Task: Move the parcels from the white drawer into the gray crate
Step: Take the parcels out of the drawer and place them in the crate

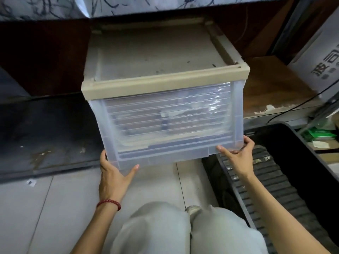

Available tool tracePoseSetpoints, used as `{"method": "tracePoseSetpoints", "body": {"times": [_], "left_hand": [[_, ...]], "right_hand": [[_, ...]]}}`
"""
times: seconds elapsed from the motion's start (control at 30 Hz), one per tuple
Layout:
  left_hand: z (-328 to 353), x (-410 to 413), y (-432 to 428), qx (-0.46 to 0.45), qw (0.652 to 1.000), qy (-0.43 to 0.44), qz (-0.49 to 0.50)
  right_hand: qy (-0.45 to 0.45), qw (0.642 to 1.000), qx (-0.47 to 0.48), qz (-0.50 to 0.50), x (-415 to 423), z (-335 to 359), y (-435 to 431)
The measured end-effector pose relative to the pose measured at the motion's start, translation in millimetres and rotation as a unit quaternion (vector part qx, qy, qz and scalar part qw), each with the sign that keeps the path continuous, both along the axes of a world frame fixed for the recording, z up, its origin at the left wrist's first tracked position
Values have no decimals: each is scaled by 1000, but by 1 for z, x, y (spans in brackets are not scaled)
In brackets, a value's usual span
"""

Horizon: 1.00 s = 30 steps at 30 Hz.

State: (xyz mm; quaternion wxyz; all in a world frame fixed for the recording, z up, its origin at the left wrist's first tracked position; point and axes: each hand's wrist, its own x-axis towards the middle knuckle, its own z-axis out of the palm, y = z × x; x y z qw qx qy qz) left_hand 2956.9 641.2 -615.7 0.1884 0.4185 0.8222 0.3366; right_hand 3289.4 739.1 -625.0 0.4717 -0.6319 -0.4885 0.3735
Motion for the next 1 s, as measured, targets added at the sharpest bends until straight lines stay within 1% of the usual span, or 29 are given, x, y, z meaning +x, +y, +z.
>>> {"method": "tracePoseSetpoints", "body": {"times": [0.13, 0.27, 0.43, 0.53, 0.63, 0.77, 1.0], "left_hand": [[19, 5, -30, 6, 1000, 22, -20], [47, 6, -59, 26, 999, 35, -29], [82, -2, -72, 60, 995, 74, -35], [91, -7, -65, 68, 994, 82, -32], [97, -9, -49, 80, 993, 81, -19], [103, -18, -19, 103, 992, 76, -6], [107, -30, 36, 114, 981, 155, -6]], "right_hand": [[5, 1000, 20, 13, 11, 17, -26], [-8, 999, 35, 6, 27, 35, -47], [-22, 996, 80, 9, 43, 62, -55], [-35, 995, 95, 14, 47, 65, -50], [-8, 994, 113, -2, 41, 73, -30], [1, 991, 136, -3, 25, 84, -2], [-24, 989, 144, 21, 11, 102, 60]]}}
